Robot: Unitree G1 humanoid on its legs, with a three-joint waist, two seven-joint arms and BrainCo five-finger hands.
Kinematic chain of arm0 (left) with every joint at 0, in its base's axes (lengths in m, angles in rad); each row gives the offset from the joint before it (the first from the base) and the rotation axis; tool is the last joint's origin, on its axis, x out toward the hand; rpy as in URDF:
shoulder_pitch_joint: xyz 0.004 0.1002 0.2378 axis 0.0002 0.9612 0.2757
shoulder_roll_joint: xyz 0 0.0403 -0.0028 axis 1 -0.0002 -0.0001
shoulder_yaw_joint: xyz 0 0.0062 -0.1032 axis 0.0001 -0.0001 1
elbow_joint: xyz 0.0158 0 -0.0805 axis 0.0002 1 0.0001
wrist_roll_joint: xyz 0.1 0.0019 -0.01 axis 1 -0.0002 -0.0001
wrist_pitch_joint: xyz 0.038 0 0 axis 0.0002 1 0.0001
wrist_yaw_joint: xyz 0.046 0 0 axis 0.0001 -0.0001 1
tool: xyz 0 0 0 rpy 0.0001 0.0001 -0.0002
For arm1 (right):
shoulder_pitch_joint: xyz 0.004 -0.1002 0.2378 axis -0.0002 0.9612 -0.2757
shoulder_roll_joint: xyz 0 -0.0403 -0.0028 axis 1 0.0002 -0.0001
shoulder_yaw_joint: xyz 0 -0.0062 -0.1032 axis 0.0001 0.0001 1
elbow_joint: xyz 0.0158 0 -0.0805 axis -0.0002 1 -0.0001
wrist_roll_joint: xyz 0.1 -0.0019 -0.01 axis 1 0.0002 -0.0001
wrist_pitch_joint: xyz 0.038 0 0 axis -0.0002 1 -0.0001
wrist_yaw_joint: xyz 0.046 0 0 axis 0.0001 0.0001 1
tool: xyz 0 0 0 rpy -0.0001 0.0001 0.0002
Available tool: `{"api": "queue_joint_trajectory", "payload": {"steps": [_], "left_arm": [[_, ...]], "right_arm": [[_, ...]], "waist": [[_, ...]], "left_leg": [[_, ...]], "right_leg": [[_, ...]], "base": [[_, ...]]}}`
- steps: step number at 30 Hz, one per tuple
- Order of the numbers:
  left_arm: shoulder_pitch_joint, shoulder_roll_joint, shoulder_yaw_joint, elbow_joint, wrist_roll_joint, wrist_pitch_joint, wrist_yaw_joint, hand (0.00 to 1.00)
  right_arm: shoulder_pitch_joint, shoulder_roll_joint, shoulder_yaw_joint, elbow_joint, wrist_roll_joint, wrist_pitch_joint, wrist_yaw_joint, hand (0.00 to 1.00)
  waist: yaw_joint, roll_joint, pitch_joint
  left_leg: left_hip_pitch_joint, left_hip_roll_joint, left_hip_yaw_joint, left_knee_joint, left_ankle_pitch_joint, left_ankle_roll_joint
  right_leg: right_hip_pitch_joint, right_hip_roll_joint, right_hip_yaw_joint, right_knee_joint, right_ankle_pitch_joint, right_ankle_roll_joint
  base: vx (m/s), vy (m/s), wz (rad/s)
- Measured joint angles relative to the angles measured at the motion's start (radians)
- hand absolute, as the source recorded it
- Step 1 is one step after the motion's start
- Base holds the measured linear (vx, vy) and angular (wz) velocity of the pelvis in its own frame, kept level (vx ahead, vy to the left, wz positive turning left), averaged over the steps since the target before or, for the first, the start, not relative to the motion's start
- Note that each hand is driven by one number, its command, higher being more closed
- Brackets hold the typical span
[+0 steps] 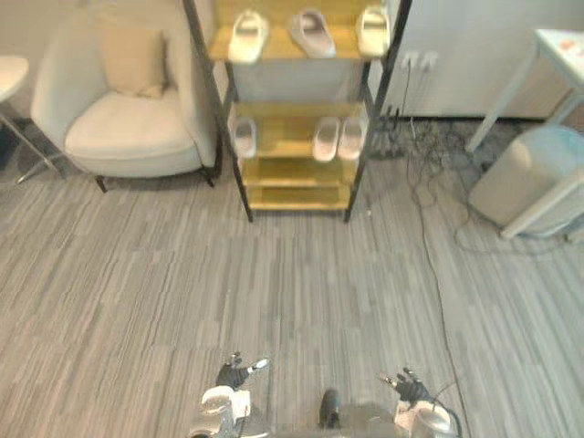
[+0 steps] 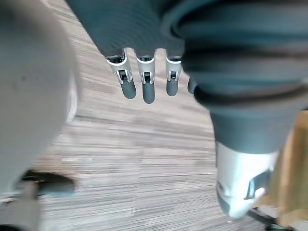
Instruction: Organize the slippers on the shoe rack
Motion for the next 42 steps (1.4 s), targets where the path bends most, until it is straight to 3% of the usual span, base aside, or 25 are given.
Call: {"api": "queue_joint_trajectory", "payload": {"steps": [2, 4, 5, 6, 9, 11, 12, 13, 14, 15, 16, 17, 19, 20, 21, 23, 24, 25, 27, 30, 32, 35, 39, 40, 42], "left_arm": [[0.0, 0.008, 0.002, -0.012, 0.0, -0.001, 0.001, 0.0], [0.008, 0.008, -0.001, -0.012, 0.0, -0.009, 0.002, 0.0], [0.017, 0.005, -0.003, -0.011, -0.001, -0.012, 0.002, 0.0], [0.03, 0.019, 0.002, -0.01, -0.007, -0.016, 0.003, 0.0], [0.014, 0.054, 0.004, -0.001, -0.012, -0.016, 0.001, 0.0], [0.014, 0.056, 0.011, 0.005, -0.012, -0.016, 0.001, 0.0], [0.014, 0.058, 0.011, 0.01, -0.012, -0.014, 0.0, 0.0], [0.016, 0.06, 0.006, 0.01, -0.012, -0.013, 0.0, 0.0], [0.022, 0.068, -0.01, 0.011, -0.013, -0.01, 0.0, 0.0], [0.023, 0.073, -0.018, 0.014, -0.013, -0.006, 0.0, 0.0], [0.017, 0.08, -0.032, 0.029, -0.018, 0.002, 0.002, 0.0], [0.021, 0.082, -0.044, 0.03, -0.019, 0.004, 0.003, 0.0], [0.019, 0.075, -0.057, 0.03, -0.019, 0.004, 0.003, 0.0], [0.008, 0.063, -0.059, 0.03, -0.019, 0.004, 0.003, 0.0], [-0.001, 0.055, -0.059, 0.03, -0.018, 0.003, 0.004, 0.0], [0.001, 0.043, -0.058, 0.03, -0.018, 0.003, 0.005, 0.0], [0.013, 0.044, -0.056, 0.029, -0.018, 0.001, 0.006, 0.0], [0.008, 0.032, -0.049, 0.041, -0.018, 0.002, 0.006, 0.0], [0.008, 0.004, -0.043, 0.05, -0.016, 0.001, 0.004, 0.0], [0.004, -0.011, -0.023, 0.043, -0.016, 0.0, 0.003, 0.0], [0.006, -0.021, 0.005, 0.024, -0.014, 0.0, 0.004, 0.0], [0.006, -0.026, 0.02, 0.008, -0.008, -0.001, 0.004, 0.0], [0.004, -0.02, 0.018, 0.004, -0.008, -0.005, 0.003, 0.0], [0.004, -0.018, 0.009, 0.006, -0.009, -0.006, 0.002, 0.0], [0.003, 0.008, -0.01, 0.01, -0.008, -0.01, 0.004, 0.0]], "right_arm": [[-0.017, 0.007, -0.001, 0.008, 0.005, 0.001, -0.004, 0.0], [-0.017, 0.003, 0.0, 0.025, 0.005, -0.001, -0.006, 0.0], [-0.016, -0.001, 0.001, 0.032, 0.005, -0.001, -0.007, 0.0], [-0.02, 0.005, 0.013, 0.035, 0.005, 0.0, -0.009, 0.0], [-0.018, 0.038, 0.038, 0.034, 0.001, 0.0, -0.007, 0.0], [-0.019, 0.043, 0.039, 0.035, -0.01, 0.002, -0.007, 0.0], [-0.02, 0.05, 0.039, 0.035, -0.015, 0.001, -0.004, 0.0], [-0.019, 0.052, 0.042, 0.035, -0.015, 0.0, 0.0, 0.0], [-0.019, 0.052, 0.046, 0.034, -0.016, -0.001, 0.009, 0.0], [-0.019, 0.052, 0.046, 0.032, -0.017, -0.003, 0.011, 0.0], [-0.018, 0.046, 0.041, 0.033, -0.017, -0.002, 0.012, 0.0], [-0.013, 0.04, 0.042, 0.031, -0.017, -0.002, 0.012, 0.0], [-0.01, 0.028, 0.043, 0.027, -0.017, -0.004, 0.013, 0.0], [-0.011, 0.012, 0.043, 0.02, -0.017, -0.004, 0.013, 0.0], [-0.009, 0.002, 0.042, 0.015, -0.016, -0.004, 0.013, 0.0], [-0.001, -0.005, 0.034, -0.008, -0.014, -0.004, 0.011, 0.0], [0.003, -0.004, 0.032, -0.007, -0.015, -0.004, 0.011, 0.0], [-0.002, -0.008, 0.019, -0.005, -0.016, -0.003, 0.012, 0.0], [-0.006, -0.019, -0.003, -0.004, -0.013, -0.003, 0.013, 0.0], [0.008, -0.015, -0.012, -0.003, -0.013, -0.002, 0.013, 0.0], [0.022, -0.008, -0.012, -0.009, -0.012, -0.002, 0.011, 0.0], [0.036, -0.006, -0.014, -0.007, -0.009, -0.002, 0.01, 0.0], [0.038, 0.001, -0.032, -0.003, 0.007, -0.001, 0.008, 0.0], [0.037, -0.002, -0.039, 0.001, 0.007, -0.001, 0.005, 0.0], [0.041, 0.011, -0.028, -0.006, 0.013, -0.001, 0.003, 0.0]], "waist": [[0.022, 0.0, 0.004], [0.033, -0.001, 0.005], [0.045, 0.009, -0.001], [0.055, -0.001, -0.006], [0.055, -0.073, -0.015], [0.057, -0.073, -0.016], [0.064, -0.075, -0.018], [0.068, -0.081, -0.021], [0.067, -0.093, -0.028], [0.06, -0.094, -0.026], [0.052, -0.108, -0.03], [0.047, -0.101, -0.028], [0.042, -0.09, -0.027], [0.032, -0.073, -0.021], [0.024, -0.06, -0.013], [0.006, -0.066, -0.013], [0.002, -0.072, -0.015], [-0.003, -0.049, -0.01], [-0.002, 0.0, -0.017], [-0.004, 0.016, -0.013], [0.0, 0.005, -0.006], [0.001, 0.004, -0.004], [0.007, -0.001, -0.002], [0.014, 0.004, -0.003], [0.02, -0.031, -0.021]], "left_leg": [[-0.053, -0.083, -0.024, -0.239, -0.006, -0.004], [-0.05, -0.207, -0.116, -0.667, 0.124, -0.022], [-0.049, -0.215, -0.135, -0.721, 0.21, -0.028], [-0.029, -0.235, -0.131, -0.714, 0.276, 0.036], [-0.07, -0.288, -0.114, -0.606, 0.191, 0.079], [-0.051, -0.288, -0.105, -0.555, 0.126, 0.088], [-0.004, -0.288, -0.09, -0.561, 0.09, 0.091], [0.039, -0.292, -0.084, -0.577, 0.07, 0.092], [0.087, -0.312, -0.081, -0.604, 0.053, 0.097], [0.109, -0.32, -0.087, -0.616, 0.04, 0.099], [0.184, -0.332, -0.089, -0.655, 0.024, 0.11], [0.241, -0.332, -0.091, -0.696, 0.023, 0.111], [0.308, -0.316, -0.102, -0.746, 0.026, 0.1], [0.341, -0.287, -0.123, -0.77, 0.024, 0.095], [0.354, -0.266, -0.141, -0.782, 0.025, 0.095], [0.383, -0.248, -0.149, -0.803, 0.014, 0.074], [0.399, -0.248, -0.156, -0.801, -0.005, 0.042], [0.436, -0.217, -0.183, -0.8, -0.025, 0.012], [0.43, -0.175, -0.196, -0.75, -0.014, -0.006], [0.341, -0.113, -0.197, -0.458, 0.051, -0.069], [0.262, -0.068, -0.174, -0.256, 0.101, -0.058], [0.163, -0.007, -0.038, -0.089, 0.036, -0.021], [0.102, -0.095, -0.039, -0.443, 0.018, -0.027], [0.109, -0.155, -0.101, -0.587, 0.101, -0.032], [0.154, -0.21, -0.086, -0.668, 0.122, -0.017]], "right_leg": [[0.035, -0.028, 0.027, -0.014, -0.005, 0.033], [0.085, -0.067, 0.058, -0.033, -0.045, 0.086], [0.098, -0.064, 0.071, -0.041, -0.063, 0.096], [0.13, -0.078, 0.115, -0.053, -0.079, 0.112], [0.138, -0.134, 0.141, -0.045, -0.074, 0.118], [0.126, -0.143, 0.164, 0.056, -0.08, 0.128], [0.083, -0.152, 0.194, 0.211, -0.085, 0.143], [0.016, -0.17, 0.211, 0.373, -0.072, 0.208], [-0.066, -0.198, 0.226, 0.578, -0.045, 0.326], [-0.097, -0.209, 0.221, 0.653, -0.05, 0.323], [-0.159, -0.23, 0.171, 0.788, -0.1, 0.245], [-0.19, -0.238, 0.109, 0.797, -0.141, 0.182], [-0.238, -0.217, 0.036, 0.724, -0.181, 0.113], [-0.299, -0.168, 0.025, 0.602, -0.188, 0.093], [-0.337, -0.138, 0.046, 0.501, -0.174, 0.097], [-0.387, -0.11, 0.149, 0.179, 0.006, 0.129], [-0.381, -0.109, 0.169, 0.138, 0.116, 0.147], [-0.354, -0.09, 0.157, 0.166, 0.177, 0.104], [-0.348, -0.068, 0.126, 0.238, 0.101, 0.069], [-0.22, -0.049, 0.057, 0.193, 0.046, 0.037], [-0.138, -0.042, 0.038, 0.128, 0.041, 0.027], [-0.013, -0.036, 0.027, 0.034, 0.039, 0.025], [0.032, -0.083, 0.058, 0.01, 0.032, 0.074], [0.031, -0.097, 0.086, 0.018, 0.02, 0.111], [0.029, -0.127, 0.132, -0.007, 0.025, 0.125]], "base": [[0.35, 0.15, -0.54], [0.41, 0.247, -0.41], [0.43, 0.247, -0.53], [0.39, 0.191, -0.31], [0.47, 0.185, 0.07], [0.39, 0.181, -0.01], [0.37, 0.169, -0.28], [0.46, 0.186, -0.31], [0.38, 0.134, -0.15], [0.41, 0.082, 0.04], [0.42, 0.032, 0.11], [0.42, 0.013, 0.12], [0.41, -0.056, 0.23], [0.42, -0.111, 0.5], [0.42, -0.161, 0.67], [0.51, -0.264, 0.67], [0.57, -0.341, 0.64], [0.4, -0.249, 0.46], [0.5, -0.296, 0.36], [0.48, -0.248, 0.49], [0.27, -0.111, 0.37], [0.25, -0.026, 0.12], [0.2, 0.178, -0.24], [0.17, 0.246, -0.25], [0.18, 0.18, -0.03]]}}
